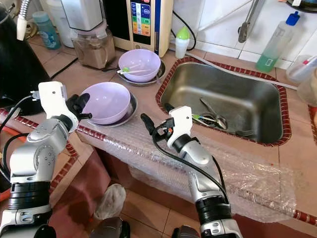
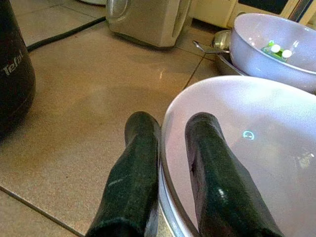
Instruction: Kitchen organization
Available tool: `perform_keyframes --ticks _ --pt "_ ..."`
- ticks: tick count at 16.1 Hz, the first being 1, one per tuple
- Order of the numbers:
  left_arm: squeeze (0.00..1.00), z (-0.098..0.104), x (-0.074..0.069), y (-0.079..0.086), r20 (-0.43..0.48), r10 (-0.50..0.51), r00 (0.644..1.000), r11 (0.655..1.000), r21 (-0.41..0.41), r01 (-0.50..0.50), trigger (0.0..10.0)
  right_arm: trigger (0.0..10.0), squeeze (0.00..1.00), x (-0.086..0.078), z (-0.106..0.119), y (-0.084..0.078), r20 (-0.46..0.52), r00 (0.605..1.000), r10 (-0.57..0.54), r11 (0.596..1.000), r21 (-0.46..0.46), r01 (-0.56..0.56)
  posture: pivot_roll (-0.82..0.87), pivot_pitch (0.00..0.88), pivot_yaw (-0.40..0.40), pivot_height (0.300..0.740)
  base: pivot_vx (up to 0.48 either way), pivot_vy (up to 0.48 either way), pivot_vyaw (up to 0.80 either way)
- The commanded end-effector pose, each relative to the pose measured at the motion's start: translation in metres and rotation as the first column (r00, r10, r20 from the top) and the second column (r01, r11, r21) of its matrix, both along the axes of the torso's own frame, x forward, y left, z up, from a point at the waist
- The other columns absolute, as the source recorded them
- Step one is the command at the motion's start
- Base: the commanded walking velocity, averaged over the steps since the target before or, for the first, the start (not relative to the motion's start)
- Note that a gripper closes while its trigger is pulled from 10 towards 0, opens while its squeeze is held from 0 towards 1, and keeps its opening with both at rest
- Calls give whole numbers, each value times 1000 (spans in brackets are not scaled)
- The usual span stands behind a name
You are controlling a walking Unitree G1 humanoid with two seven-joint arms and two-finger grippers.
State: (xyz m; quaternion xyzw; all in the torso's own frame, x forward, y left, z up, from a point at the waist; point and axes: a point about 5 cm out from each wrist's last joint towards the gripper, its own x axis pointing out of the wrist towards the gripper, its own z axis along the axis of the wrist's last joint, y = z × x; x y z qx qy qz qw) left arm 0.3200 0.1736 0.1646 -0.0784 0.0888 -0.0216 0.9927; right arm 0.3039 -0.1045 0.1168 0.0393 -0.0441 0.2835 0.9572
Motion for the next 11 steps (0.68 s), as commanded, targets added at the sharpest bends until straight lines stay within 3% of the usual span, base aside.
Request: perform_keyframes --ticks 1,6,11 --pt "0 5 2 -5 7 -34 999 999 -17 34 0 10000 0 3 1 -1 -5 1000 -3 1000 -12 3 33 26 35 740 0 0 0" --pt "0 -3 5 -15 -49 -90 995 994 -74 86 0 10000 0 4 0 -2 -10 1000 -4 1000 -31 4 28 30 31 740 0 0 0" --pt "0 -11 14 -38 -72 -124 990 987 -115 115 0 10000 0 6 0 -3 -5 1000 -27 998 -56 27 21 34 28 740 0 0 0"
